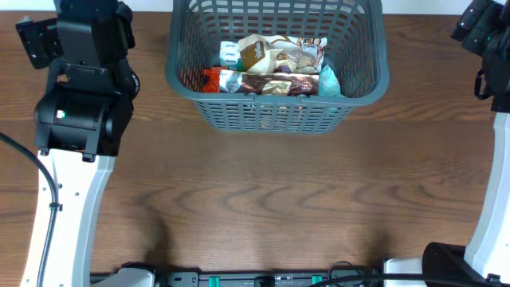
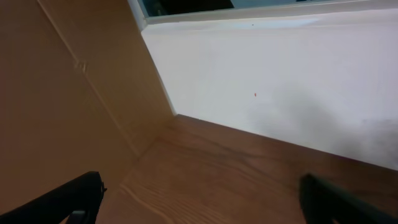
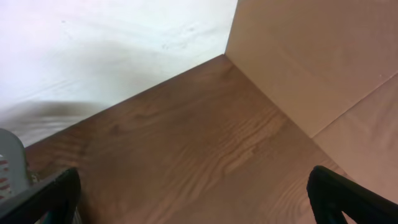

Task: Pack container

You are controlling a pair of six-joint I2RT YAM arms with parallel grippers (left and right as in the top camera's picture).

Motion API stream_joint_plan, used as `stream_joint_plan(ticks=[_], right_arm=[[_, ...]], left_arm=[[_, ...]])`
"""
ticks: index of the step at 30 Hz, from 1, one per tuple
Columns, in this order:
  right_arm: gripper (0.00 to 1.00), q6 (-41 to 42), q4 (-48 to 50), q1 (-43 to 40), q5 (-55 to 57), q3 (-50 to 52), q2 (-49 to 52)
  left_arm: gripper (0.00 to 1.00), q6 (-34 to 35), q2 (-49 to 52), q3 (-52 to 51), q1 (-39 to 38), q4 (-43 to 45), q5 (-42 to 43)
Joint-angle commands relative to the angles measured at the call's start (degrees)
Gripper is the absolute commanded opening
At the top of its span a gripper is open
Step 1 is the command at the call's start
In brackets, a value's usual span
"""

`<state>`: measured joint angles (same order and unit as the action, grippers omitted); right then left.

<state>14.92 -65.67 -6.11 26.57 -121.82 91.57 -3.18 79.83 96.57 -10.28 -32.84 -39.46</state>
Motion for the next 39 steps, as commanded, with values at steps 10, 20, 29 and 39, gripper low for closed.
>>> stream_joint_plan(ticks=[10, 20, 29, 39], right_arm=[[0.99, 0.9, -0.1, -0.2, 0.2, -0.1, 0.2], [0.99, 0.9, -0.2, -0.2, 0.2, -0.1, 0.3], [0.99, -0.8, -0.2, -0.2, 3.6, -0.1, 0.0], [0.99, -0.4, 10.6, 1.3, -12.2, 2.8, -7.5]], left_arm=[[0.99, 0.5, -0.1, 0.2, 0.0, 0.0, -1.5], [0.99, 0.5, -0.1, 0.2, 0.0, 0.0, -1.5], [0.99, 0.5, -0.1, 0.2, 0.0, 0.0, -1.5], [0.99, 0.5, -0.1, 0.2, 0.0, 0.0, -1.5]])
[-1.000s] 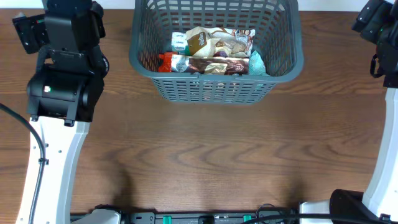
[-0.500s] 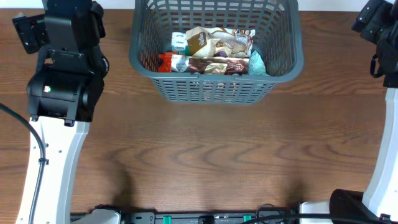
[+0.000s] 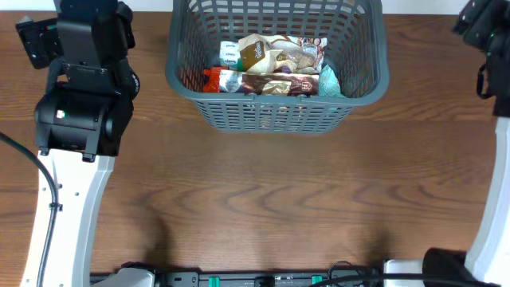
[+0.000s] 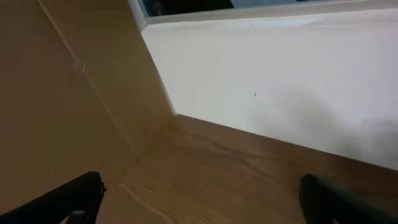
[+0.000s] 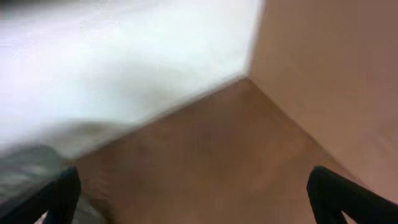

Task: Pack container

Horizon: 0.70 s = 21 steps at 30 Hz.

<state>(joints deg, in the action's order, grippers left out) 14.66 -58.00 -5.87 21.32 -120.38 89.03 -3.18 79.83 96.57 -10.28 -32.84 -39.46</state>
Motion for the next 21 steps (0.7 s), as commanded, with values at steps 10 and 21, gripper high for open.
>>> stream_joint_plan(ticks=[10, 21], right_arm=[[0.99, -0.2, 28.6, 6.0, -9.2, 33.2, -29.9], [0.99, -14.7, 40.2, 6.8, -20.7, 70.0, -57.9]], left_arm=[[0.99, 0.5, -0.1, 0.2, 0.0, 0.0, -1.5], [0.99, 0.5, -0.1, 0.2, 0.0, 0.0, -1.5]])
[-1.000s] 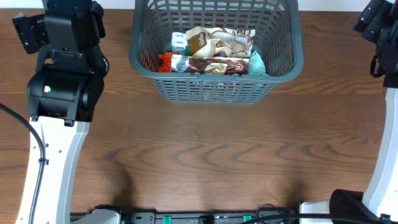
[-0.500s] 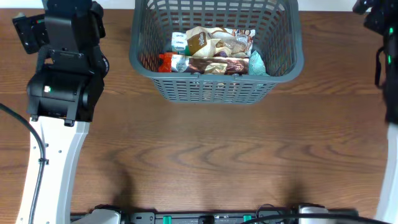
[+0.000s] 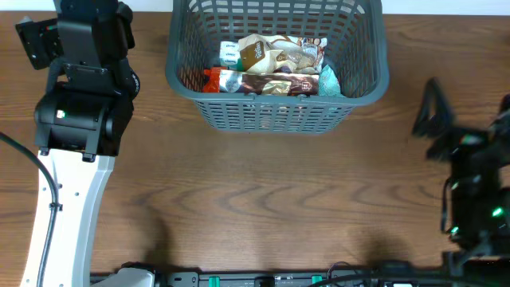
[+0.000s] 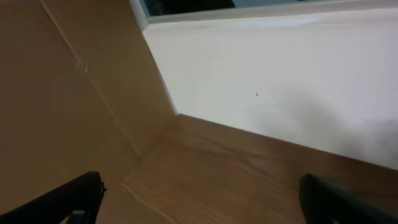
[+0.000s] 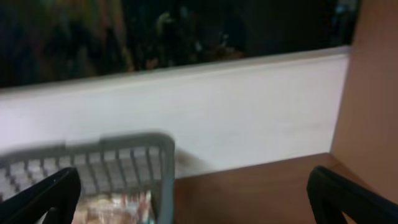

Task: Pack container

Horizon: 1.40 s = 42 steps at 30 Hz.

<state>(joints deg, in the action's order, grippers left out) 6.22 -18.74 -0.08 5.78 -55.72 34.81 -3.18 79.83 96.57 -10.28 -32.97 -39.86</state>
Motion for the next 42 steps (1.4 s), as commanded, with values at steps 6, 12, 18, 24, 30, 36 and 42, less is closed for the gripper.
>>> stream_joint_plan(ticks=[6, 12, 18, 24, 30, 36, 42], right_arm=[[0.99, -15.2, 3.4, 1.0, -11.1, 17.4, -11.7], [0.99, -15.0, 5.9, 1.0, -12.3, 27.1, -18.5], [0.99, -12.3, 7.7, 0.9, -11.8, 34.3, -24.9], [0.99, -8.3, 11.4, 0.9, -11.8, 42.1, -30.1], [0.99, -6.0, 12.7, 0.9, -11.8, 47.4, -33.9], [0.99, -5.7, 15.7, 0.9, -11.6, 50.7, -34.5], [0.99, -3.5, 16.7, 0.9, -10.0, 52.7, -34.5]], left_arm=[[0.99, 0.5, -0.1, 0.2, 0.0, 0.1, -1.1], [0.99, 0.5, -0.1, 0.2, 0.0, 0.1, -1.1], [0.99, 0.5, -0.1, 0.2, 0.0, 0.1, -1.1], [0.98, 0.5, -0.1, 0.2, 0.0, 0.1, -1.1], [0.99, 0.5, -0.1, 0.2, 0.0, 0.1, -1.1], [0.99, 0.5, -0.1, 0.2, 0.0, 0.1, -1.1], [0.98, 0.5, -0.1, 0.2, 0.0, 0.1, -1.1]])
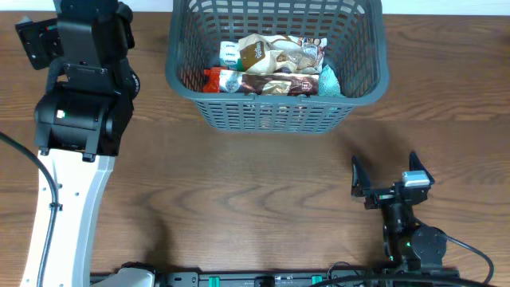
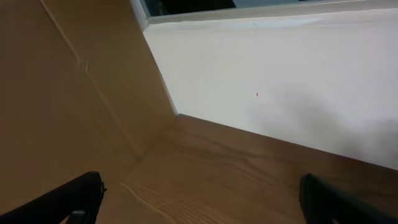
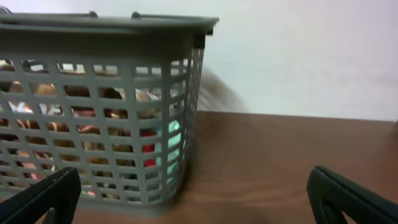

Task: Pack container

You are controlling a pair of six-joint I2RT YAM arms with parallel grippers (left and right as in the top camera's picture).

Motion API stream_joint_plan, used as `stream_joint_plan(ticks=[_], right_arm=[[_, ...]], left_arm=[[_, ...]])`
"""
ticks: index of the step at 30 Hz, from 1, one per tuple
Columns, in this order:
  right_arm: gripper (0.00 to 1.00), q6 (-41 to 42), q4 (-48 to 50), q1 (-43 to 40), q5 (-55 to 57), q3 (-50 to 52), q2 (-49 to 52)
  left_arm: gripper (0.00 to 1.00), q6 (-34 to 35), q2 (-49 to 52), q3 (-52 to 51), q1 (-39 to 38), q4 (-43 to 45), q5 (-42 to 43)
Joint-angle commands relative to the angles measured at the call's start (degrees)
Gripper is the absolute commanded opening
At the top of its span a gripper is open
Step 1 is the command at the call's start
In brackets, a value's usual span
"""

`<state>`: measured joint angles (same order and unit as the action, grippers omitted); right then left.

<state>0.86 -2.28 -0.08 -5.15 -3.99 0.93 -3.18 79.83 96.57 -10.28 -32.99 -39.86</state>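
A grey plastic basket (image 1: 275, 104) stands at the back middle of the table, holding several snack packets (image 1: 271, 68). My right gripper (image 1: 385, 171) is low over the table at the front right, open and empty, pointing toward the basket. In the right wrist view the basket (image 3: 99, 106) fills the left half, and both fingertips (image 3: 348, 196) show at the bottom corners. My left arm (image 1: 80, 88) stays at the back left. Its gripper (image 2: 199, 205) is open over bare wood near the wall corner, nothing between its fingers.
A white wall (image 2: 280, 81) and a tan side panel (image 2: 62, 93) close off the back left corner. The wooden table top (image 1: 239, 191) stretches in front of the basket. Cables and equipment run along the front edge (image 1: 263, 279).
My right gripper was at the right edge of the table beside the basket. It is now lower and nearer the front, facing the basket's side. The left arm has not moved.
My right arm first sat at the back right corner, looking at the table corner, and stayed near there a moment later. Then it stood at the right edge with the basket rim in view. Now it is low at the front right. Left arm and basket contents unchanged throughout.
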Motion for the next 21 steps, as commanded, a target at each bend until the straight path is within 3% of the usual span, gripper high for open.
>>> stream_joint_plan(ticks=[1, 21], right_arm=[[0.99, 1.9, 0.2, 0.9, 0.8, 1.3, -0.6], [0.99, -5.9, -1.4, 0.9, 0.8, 3.7, -0.6]], left_arm=[[0.99, 0.5, -0.1, 0.2, 0.0, 0.2, -1.1], [0.99, 0.5, -0.1, 0.2, 0.0, 0.2, -1.1]])
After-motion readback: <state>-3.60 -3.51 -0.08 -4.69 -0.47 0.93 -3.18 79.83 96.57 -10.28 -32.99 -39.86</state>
